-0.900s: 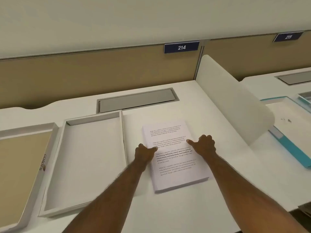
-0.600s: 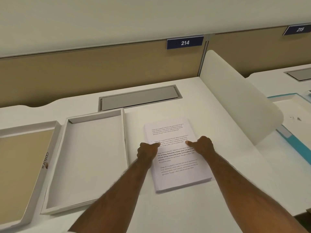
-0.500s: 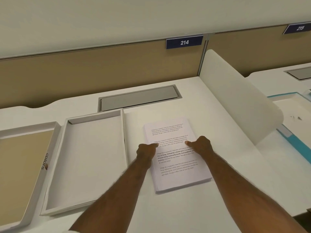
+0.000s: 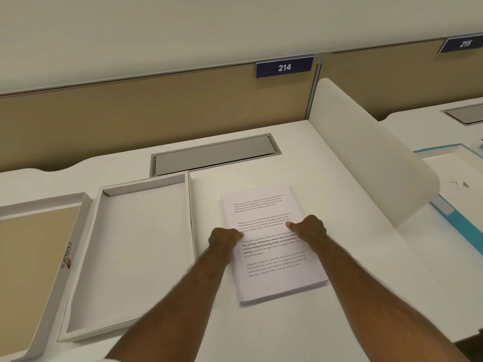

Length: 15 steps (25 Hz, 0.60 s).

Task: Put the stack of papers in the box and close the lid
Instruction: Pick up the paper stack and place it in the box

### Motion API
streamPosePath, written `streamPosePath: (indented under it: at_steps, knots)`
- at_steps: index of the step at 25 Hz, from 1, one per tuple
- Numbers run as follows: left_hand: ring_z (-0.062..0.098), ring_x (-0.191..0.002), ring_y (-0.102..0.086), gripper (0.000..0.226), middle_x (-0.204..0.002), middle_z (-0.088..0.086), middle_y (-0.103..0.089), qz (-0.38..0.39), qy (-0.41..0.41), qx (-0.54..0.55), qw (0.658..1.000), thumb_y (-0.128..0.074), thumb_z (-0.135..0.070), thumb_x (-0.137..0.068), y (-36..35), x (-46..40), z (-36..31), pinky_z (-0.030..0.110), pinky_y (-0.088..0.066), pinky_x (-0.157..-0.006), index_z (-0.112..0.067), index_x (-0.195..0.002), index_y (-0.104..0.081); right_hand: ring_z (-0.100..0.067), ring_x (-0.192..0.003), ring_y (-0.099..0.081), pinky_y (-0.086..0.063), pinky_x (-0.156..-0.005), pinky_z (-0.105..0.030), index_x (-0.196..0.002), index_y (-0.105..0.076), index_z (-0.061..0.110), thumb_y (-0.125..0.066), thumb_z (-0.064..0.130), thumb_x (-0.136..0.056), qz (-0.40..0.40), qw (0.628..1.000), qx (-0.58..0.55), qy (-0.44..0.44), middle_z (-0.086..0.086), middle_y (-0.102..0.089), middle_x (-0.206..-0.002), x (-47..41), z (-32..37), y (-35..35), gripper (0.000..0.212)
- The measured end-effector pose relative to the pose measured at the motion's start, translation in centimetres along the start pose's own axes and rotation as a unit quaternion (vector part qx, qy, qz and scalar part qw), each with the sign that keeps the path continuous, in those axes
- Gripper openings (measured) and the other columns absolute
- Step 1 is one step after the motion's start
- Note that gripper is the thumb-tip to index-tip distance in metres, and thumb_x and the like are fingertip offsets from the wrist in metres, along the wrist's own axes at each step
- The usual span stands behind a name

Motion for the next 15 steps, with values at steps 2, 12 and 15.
streamPosePath:
  at_steps: [2,12,15]
  knots:
    - [0.025,-0.102,-0.055,0.053,-0.13,0.016,-0.055,-0.046,-0.009,-0.044,0.998,-0.077,-0.016,-0.075,-0.2,-0.3,0.2,0.032,-0.052,-0.083,-0.004,-0.123,-0.059,-0.033,-0.128,-0.047,-0.04,-0.107,-0.04,-0.131,-0.05,0.002,-0.063,0.05,-0.084,0.005,1.0,0.014,-0.014,-0.018,-0.051,-0.136,0.0,0.3,-0.1,0.068]
    - [0.035,-0.106,-0.063,0.054,-0.122,0.016,-0.059,-0.082,-0.043,-0.019,0.996,-0.077,-0.005,-0.073,-1.7,1.3,-0.6,0.048,-0.056,-0.09,-0.01,-0.11,-0.037,-0.032,-0.132,-0.04,-0.036,-0.109,-0.041,-0.137,-0.043,0.002,-0.058,0.049,-0.089,0.016,0.999,0.028,-0.013,-0.017,-0.045,-0.141,0.1,0.7,0.2,0.069]
    - [0.033,-0.096,-0.063,0.053,-0.115,0.013,-0.06,-0.083,-0.048,0.013,0.995,-0.076,-0.004,-0.072,-1.6,1.1,-0.3,0.048,-0.058,-0.088,-0.015,-0.104,-0.034,-0.032,-0.132,-0.04,-0.036,-0.109,-0.04,-0.137,-0.044,0.002,-0.058,0.049,-0.089,0.019,0.999,0.03,-0.011,-0.017,-0.045,-0.141,0.1,0.6,0.2,0.069]
Point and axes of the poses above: each hand's wrist, its own x-axis away from the middle knuckle, its own y-axis out of the back of the hand, z = x × y, the point moved 1 cm from there along -x, towards the middle knuckle
